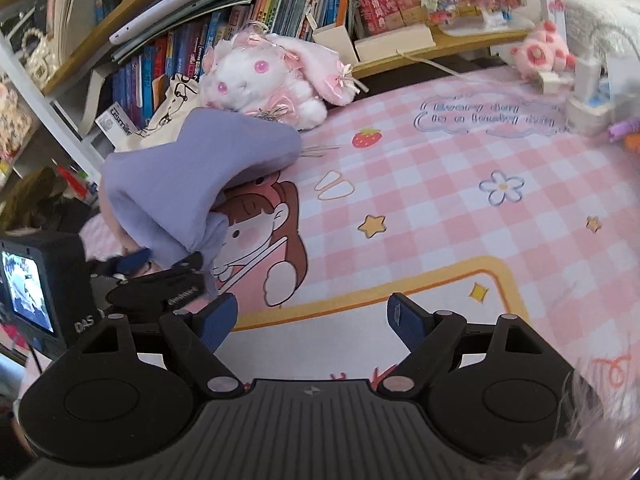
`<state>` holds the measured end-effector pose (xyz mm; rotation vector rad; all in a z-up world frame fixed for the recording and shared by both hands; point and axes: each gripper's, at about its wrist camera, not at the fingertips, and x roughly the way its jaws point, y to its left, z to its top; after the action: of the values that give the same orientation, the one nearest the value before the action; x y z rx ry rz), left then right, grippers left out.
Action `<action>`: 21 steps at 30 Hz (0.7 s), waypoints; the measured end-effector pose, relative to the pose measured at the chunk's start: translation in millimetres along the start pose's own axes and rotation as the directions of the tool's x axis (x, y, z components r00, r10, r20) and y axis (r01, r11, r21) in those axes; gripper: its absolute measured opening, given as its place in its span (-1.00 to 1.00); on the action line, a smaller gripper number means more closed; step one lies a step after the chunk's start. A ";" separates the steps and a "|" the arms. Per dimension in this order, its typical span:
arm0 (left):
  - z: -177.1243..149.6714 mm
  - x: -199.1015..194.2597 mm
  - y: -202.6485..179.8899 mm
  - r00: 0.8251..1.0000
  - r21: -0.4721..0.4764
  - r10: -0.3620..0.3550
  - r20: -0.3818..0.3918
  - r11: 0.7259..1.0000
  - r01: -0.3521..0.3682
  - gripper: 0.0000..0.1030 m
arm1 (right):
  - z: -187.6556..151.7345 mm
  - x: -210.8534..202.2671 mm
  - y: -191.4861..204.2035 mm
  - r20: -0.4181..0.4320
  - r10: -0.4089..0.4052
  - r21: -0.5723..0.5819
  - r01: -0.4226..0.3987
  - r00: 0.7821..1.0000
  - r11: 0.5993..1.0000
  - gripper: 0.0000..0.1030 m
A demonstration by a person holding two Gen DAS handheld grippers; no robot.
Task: Fold clothes
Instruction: 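Grasp the lavender sweater edge with the left gripper while the right gripper grasps the mauve edge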
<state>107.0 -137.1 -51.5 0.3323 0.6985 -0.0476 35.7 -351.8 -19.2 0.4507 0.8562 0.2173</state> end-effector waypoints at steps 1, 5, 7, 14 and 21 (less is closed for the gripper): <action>-2.8 -5.9 7.3 1.000 -0.012 -0.003 0.001 1.000 0.003 -0.71 | -0.1 2.3 -0.7 -0.011 0.023 0.016 -0.022 1.000 1.000 0.61; -19.3 -51.5 32.8 0.998 -0.031 0.025 0.049 0.999 -0.024 -1.00 | 0.3 22.1 4.7 -0.067 0.148 0.093 -0.141 0.987 0.986 0.61; -27.8 -77.9 45.0 0.997 -0.043 0.044 0.066 0.998 -0.041 -1.00 | -0.3 35.8 11.0 -0.089 0.223 0.142 -0.209 0.971 0.968 0.61; -45.8 -118.1 57.4 0.998 -0.064 0.052 0.024 0.997 -0.050 -0.86 | -8.2 71.8 38.5 -0.164 0.339 0.259 -0.292 0.926 0.921 0.61; -50.1 -104.6 27.4 0.999 0.034 0.047 0.022 0.998 -0.047 0.19 | -7.1 55.6 35.4 -0.119 0.304 0.212 -0.274 0.945 0.938 0.61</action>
<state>-0.3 -102.4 -12.8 0.3805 0.6690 -0.0185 65.7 -298.3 -44.3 0.7515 0.9614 0.4476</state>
